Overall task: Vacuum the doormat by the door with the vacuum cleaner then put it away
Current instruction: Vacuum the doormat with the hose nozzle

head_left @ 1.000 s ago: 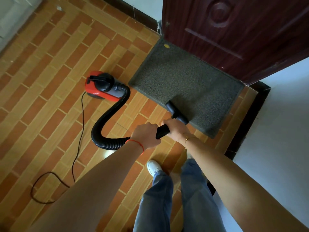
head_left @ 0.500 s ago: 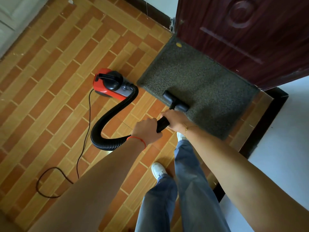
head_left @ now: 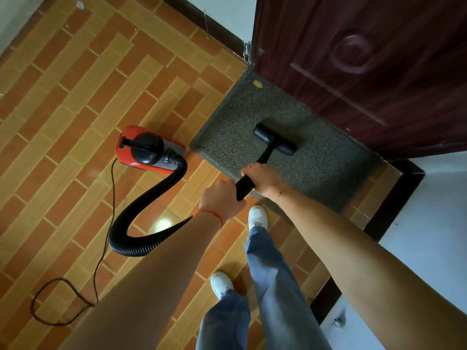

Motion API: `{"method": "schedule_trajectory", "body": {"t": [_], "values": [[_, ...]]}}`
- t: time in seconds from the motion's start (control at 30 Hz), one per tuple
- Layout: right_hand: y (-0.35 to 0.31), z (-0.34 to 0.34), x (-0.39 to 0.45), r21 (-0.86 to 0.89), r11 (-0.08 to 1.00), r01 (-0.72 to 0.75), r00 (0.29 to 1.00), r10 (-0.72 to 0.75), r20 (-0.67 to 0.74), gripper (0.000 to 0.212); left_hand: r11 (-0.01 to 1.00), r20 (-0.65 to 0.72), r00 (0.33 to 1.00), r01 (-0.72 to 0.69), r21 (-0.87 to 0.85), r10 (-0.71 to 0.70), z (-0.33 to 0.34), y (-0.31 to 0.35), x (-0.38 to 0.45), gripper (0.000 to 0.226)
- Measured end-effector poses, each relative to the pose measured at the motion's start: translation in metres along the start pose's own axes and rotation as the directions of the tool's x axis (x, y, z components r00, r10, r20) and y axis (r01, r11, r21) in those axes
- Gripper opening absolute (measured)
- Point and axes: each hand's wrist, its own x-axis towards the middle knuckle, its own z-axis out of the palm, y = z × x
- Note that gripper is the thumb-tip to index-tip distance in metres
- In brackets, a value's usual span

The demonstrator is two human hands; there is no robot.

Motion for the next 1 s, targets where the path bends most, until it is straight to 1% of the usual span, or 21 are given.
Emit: {"method": "schedule_trajectory", "body": {"t": [0.17, 0.3, 0.53, 0.73, 0.83, 1.0], "values": [[0.052, -0.042, 0.028, -0.017, 1.0, -0.002, 1.0, 0.002, -0.001, 0.013, 1.0, 0.021, 1.0, 0.001, -0.03, 0.0, -0.038, 0.036, 0.053, 0.014], [0.082, -0.072, 0.049, -0.016, 1.0, -0.012, 1.0, 0.012, -0.012, 0.012, 0.999, 0.03, 1.0, -0.003, -0.049, 0.005, -0.069, 0.055, 0.087, 0.017], [0.107, -0.11, 0.075, 0.033, 0.997, -0.065, 0.998, 0.065, 0.005, 0.008, 0.999, 0.031, 0.999, -0.036, -0.016, 0.037, -0.112, 0.069, 0.121, 0.011], [0.085, -0.115, 0.078, 0.066, 0.993, -0.094, 0.996, 0.094, 0.012, 0.007, 0.996, 0.061, 0.995, -0.085, 0.03, 0.083, -0.124, 0.049, 0.12, 0.01], [0.06, -0.106, 0.073, 0.113, 0.986, -0.119, 0.993, 0.119, 0.004, 0.005, 0.989, 0.073, 0.991, -0.119, 0.085, 0.113, -0.125, 0.028, 0.109, 0.012], [0.002, -0.087, 0.072, 0.178, 0.974, -0.139, 0.99, 0.143, -0.009, 0.003, 0.974, 0.091, 0.984, -0.164, 0.157, 0.151, -0.125, -0.021, 0.081, 0.008]]}}
